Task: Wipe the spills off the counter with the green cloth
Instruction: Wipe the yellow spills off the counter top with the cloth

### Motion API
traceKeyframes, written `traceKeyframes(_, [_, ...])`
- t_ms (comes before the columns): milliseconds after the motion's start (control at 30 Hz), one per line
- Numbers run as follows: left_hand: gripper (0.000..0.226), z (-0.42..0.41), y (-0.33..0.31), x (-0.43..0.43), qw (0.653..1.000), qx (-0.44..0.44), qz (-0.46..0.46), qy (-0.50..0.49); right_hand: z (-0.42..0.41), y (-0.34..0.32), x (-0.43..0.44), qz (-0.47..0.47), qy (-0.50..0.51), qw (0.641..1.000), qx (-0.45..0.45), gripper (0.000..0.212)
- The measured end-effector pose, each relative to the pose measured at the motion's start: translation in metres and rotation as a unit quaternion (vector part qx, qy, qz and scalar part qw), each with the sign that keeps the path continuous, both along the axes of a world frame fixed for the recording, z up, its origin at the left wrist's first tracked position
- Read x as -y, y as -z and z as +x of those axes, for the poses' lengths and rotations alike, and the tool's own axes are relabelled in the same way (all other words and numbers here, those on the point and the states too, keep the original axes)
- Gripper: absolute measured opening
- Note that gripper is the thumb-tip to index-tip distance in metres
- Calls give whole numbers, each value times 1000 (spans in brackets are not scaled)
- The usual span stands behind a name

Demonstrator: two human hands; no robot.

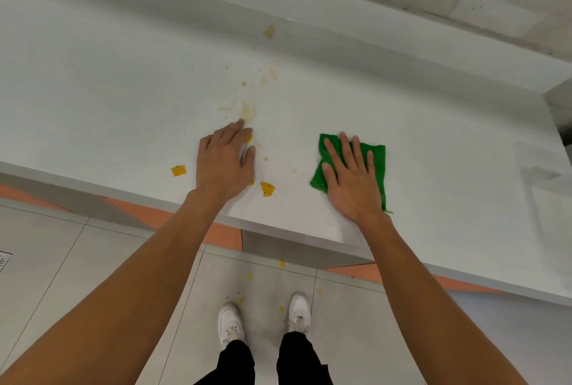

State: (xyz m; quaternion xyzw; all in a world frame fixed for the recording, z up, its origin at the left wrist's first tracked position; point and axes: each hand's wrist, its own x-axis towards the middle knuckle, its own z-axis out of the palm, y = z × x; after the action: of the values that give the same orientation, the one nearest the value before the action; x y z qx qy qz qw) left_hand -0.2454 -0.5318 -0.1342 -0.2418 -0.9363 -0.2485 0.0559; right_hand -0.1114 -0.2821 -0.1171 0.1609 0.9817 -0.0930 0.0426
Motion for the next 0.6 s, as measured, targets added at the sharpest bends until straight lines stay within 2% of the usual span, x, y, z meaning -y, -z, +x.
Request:
traceKeyframes(233, [43, -1, 3, 1, 1000, 3, 6, -6, 43, -1, 14, 0, -145, 989, -24, 58])
traceKeyframes(333, [45, -2, 4, 2, 1000, 6, 5, -3, 55, -2, -10, 6, -101, 995, -25, 57])
traceKeyframes(467, [48, -1, 3, 1, 1000, 14, 11, -7, 18, 0, -17, 12, 6, 1000, -7, 62])
traceKeyframes(533, [48, -1, 3, 0, 1000, 15, 13, -7, -7, 0, -7, 4, 11, 1000, -2, 64])
traceKeyframes(600, [48, -1, 3, 0, 1000, 15, 14, -7, -18, 0, 10, 1, -26, 1000, -4, 65])
